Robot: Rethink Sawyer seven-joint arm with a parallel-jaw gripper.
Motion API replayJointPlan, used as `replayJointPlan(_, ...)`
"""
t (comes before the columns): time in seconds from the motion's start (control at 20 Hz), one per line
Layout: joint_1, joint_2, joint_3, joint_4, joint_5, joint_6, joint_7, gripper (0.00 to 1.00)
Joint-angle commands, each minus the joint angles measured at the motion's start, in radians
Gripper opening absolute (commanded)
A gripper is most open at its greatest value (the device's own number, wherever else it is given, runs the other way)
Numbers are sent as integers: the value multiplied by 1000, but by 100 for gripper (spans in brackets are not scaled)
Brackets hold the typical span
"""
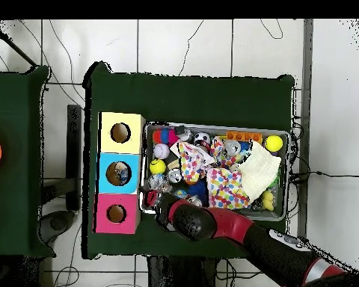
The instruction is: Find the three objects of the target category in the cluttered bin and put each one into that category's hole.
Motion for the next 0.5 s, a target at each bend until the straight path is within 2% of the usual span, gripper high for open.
replayJointPlan(0.05, 18, -56, 25, -155, -8, 106, -11, 100)
replayJointPlan(0.5, 4, -101, 15, -158, -1, 137, -13, 100)
